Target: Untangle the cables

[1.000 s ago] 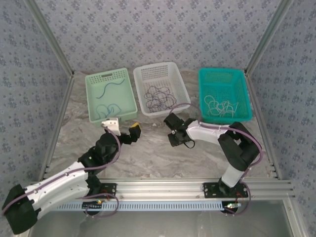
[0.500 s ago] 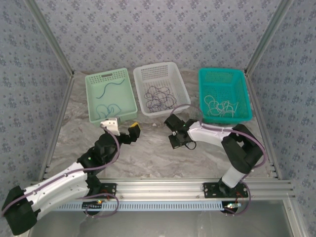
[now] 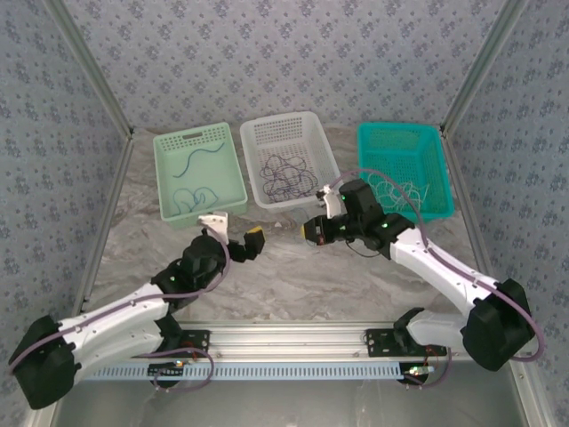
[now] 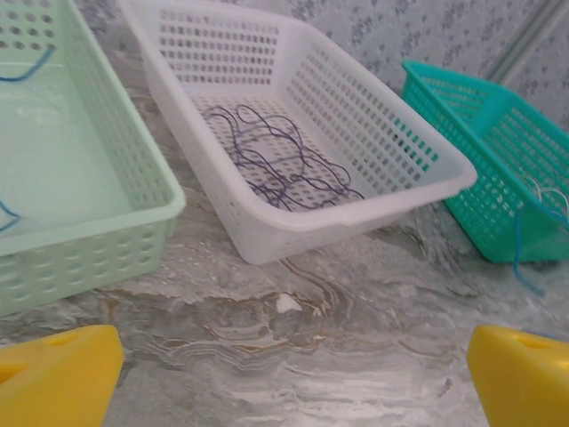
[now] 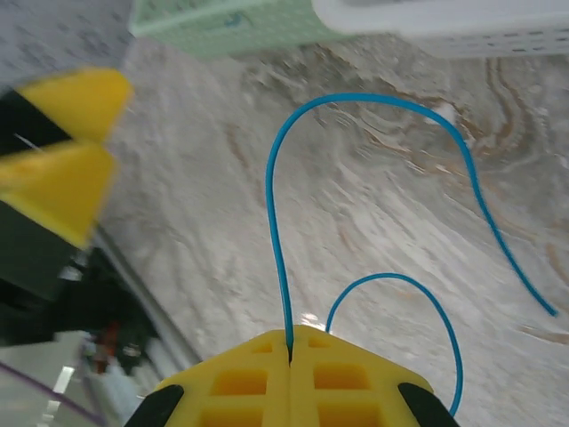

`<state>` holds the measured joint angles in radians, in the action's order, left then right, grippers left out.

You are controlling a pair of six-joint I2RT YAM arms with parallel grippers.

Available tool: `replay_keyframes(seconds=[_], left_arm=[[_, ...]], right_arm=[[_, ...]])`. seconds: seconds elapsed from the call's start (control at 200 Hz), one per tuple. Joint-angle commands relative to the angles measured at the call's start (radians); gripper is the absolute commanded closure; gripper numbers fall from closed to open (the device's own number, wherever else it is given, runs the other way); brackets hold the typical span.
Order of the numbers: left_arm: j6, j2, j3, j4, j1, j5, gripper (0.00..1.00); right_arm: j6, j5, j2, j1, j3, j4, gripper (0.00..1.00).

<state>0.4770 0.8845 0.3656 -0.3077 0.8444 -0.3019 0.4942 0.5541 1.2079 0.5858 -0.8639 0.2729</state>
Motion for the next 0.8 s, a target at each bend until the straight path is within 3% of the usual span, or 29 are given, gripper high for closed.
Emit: replay_keyframes(seconds=[0.0,0.19,0.445,0.795], left_arm=[[-0.025,0.062,0.08,-0.095,0.005,0.08,0.01],[-0.054,0.192,0.13,-0.157,0.024,0.171,0.01],[-0.32,0.216,0.162,-0.119,0.071,0.363,0.07],[-0.525,0.147,0.158,-0.054,0.075,0.389,0.08]], right_arm=[[0.096,0.144,-0.024,-0.011,0.038,-0.107,1.0],[0.152,0.17,-0.063,-0.028,0.067,-0.181,1.0],[0.236,0.236,-0.077,-0.099,0.081,-0.22,1.0],[0.284,0.269,-0.072,-0.123,0.082,-0.194,1.0]])
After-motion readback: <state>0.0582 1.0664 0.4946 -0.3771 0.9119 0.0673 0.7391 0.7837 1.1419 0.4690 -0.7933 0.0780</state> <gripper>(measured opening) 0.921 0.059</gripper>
